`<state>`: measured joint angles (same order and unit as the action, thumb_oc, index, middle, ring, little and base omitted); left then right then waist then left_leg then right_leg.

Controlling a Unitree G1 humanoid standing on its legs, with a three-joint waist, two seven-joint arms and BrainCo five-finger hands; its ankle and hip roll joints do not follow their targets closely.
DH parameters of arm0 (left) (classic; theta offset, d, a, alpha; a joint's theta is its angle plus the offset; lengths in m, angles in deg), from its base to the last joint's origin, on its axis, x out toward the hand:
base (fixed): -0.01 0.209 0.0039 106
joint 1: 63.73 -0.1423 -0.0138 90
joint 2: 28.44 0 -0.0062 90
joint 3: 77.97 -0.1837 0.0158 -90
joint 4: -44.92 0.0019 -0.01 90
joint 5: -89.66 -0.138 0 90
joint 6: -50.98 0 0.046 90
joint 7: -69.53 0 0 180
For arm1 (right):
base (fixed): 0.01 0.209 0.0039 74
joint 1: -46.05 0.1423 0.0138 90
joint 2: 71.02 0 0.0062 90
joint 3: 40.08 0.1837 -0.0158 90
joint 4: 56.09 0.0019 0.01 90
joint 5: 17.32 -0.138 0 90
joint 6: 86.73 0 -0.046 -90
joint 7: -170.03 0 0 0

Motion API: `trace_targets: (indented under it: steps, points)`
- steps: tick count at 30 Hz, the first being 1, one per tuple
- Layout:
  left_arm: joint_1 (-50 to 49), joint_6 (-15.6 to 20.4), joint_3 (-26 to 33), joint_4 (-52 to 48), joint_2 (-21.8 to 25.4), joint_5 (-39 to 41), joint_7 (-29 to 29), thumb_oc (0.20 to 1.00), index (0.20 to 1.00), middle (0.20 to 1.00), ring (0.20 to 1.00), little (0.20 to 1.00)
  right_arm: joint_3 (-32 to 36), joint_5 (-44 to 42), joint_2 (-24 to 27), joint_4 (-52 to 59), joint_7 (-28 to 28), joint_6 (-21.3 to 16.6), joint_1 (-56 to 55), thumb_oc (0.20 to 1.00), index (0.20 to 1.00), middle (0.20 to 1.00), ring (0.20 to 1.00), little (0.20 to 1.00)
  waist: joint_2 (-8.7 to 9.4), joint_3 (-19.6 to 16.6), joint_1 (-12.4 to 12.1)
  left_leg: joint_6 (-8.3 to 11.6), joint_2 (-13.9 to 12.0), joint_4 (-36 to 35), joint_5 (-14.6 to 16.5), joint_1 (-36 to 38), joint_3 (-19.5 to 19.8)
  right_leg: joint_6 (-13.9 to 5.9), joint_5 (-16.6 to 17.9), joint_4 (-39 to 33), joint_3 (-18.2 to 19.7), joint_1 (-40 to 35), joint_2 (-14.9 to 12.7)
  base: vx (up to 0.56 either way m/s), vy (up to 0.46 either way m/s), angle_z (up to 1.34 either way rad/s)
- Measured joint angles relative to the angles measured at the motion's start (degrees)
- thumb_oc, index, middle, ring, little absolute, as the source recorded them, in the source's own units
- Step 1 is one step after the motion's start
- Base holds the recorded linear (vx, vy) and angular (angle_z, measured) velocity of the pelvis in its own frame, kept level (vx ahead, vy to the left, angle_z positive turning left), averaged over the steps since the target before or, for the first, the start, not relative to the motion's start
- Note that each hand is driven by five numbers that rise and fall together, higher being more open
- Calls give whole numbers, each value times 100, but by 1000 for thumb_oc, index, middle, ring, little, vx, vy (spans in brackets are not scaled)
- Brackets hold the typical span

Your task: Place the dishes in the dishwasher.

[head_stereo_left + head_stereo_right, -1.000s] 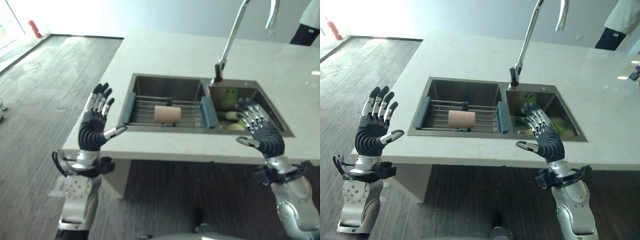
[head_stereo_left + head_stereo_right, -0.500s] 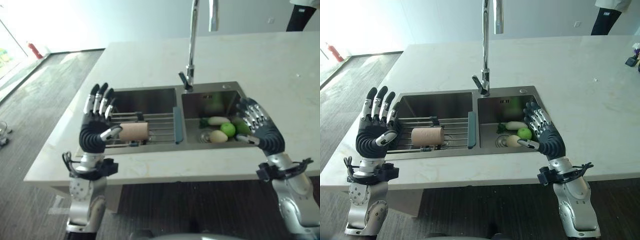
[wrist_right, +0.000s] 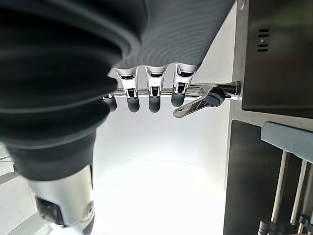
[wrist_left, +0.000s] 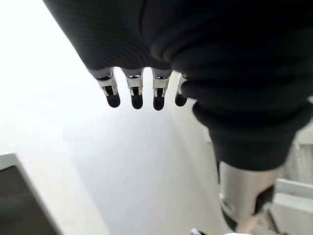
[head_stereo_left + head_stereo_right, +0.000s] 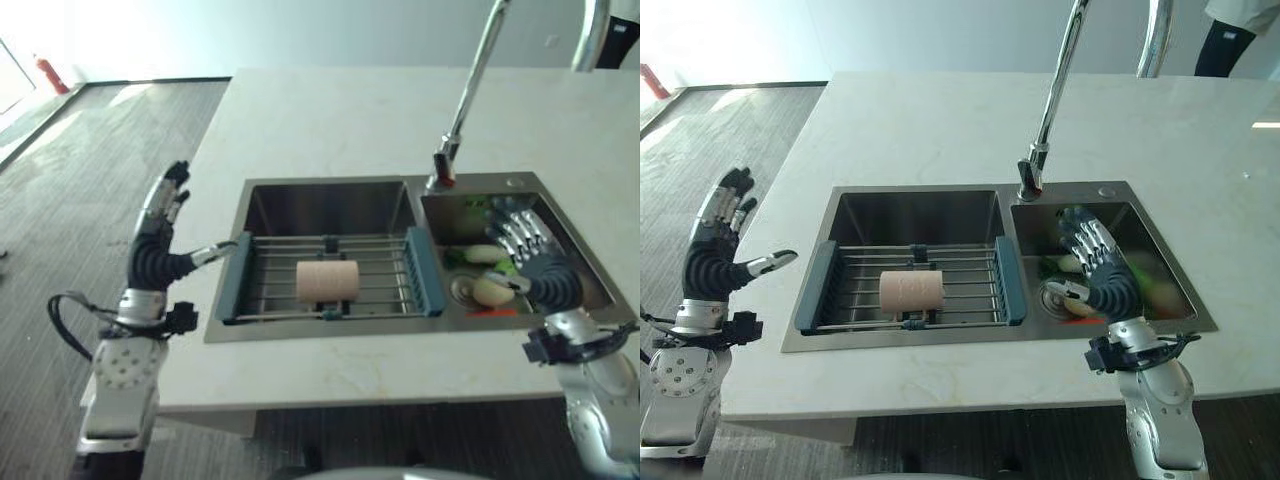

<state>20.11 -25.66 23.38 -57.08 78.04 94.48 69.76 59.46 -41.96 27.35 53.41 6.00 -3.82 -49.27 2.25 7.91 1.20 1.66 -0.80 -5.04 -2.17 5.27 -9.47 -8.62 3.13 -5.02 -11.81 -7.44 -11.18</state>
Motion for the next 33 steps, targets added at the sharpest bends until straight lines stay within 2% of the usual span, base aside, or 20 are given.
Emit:
trace_targets:
  steps: [2,5,8,11,13,15,20,25,33]
  points:
    - [10,-472,-85,212,262,-454,-6,1000,1000,1000,1000,1000,0,80,195,-122,-16,68,144,1000,1000,1000,1000,1000,-27,-1,14,28,-60,-10,5,-3,-25,-12,-11,0,18,8,61,5,53,-5]
    - [215,-890,-226,454,444,-798,-105,1000,1000,1000,1000,1000,-1,102,353,-121,-24,163,169,1000,1000,1000,1000,1000,-37,-23,33,60,-139,-35,-4,5,-31,1,-9,-1,25,3,106,3,10,-2]
    - [434,-1138,-462,537,445,-1112,-119,1000,1000,1000,1000,1000,-39,103,351,-120,-17,205,174,1000,1000,1000,1000,1000,-73,-98,75,77,-168,-34,-34,5,-44,25,9,-1,53,21,159,9,1,-3]
    - [581,-1404,-717,541,505,-1413,158,1000,1000,1000,1000,1000,-43,98,407,-121,-17,283,180,1000,1000,1000,1000,1000,-102,-205,205,50,-186,-32,-54,25,-67,28,11,-1,99,29,178,13,9,-8]
    - [745,-1601,-1027,601,802,-1533,364,1000,1000,1000,1000,1000,-90,98,536,-125,-15,300,247,1000,1000,1000,1000,1000,-121,-229,288,50,-194,-34,-53,84,-99,30,11,-1,170,2,187,27,14,-16]
    - [1162,-1671,-1398,926,1069,-1934,492,1000,1000,1000,1000,1000,-188,96,560,-156,-8,300,261,1000,1000,1000,1000,1000,-157,-281,424,52,-208,-35,-51,121,-181,39,18,-2,209,0,199,28,15,-15]
    - [1606,-1733,-1841,1122,1356,-2526,830,1000,1000,1000,1000,1000,-247,92,744,-329,94,318,279,1000,1000,1000,1000,1000,-239,-420,656,51,-223,-36,-45,194,-256,59,33,-2,336,-10,223,14,11,-12]
    - [1626,-1743,-2048,1331,1360,-3292,1220,1000,1000,1000,1000,1000,-250,90,770,-330,228,319,279,1000,1000,1000,1000,1000,-234,-441,657,70,-291,-36,-56,200,-365,114,82,-3,427,41,282,-6,3,-11]
    - [1628,-2014,-2095,1506,1373,-3362,1732,1000,1000,1000,1000,1000,-284,90,770,-347,284,417,279,1000,1000,1000,1000,1000,-207,-549,657,85,-316,-37,-70,189,-394,128,98,-33,486,84,307,-1,1,-3]
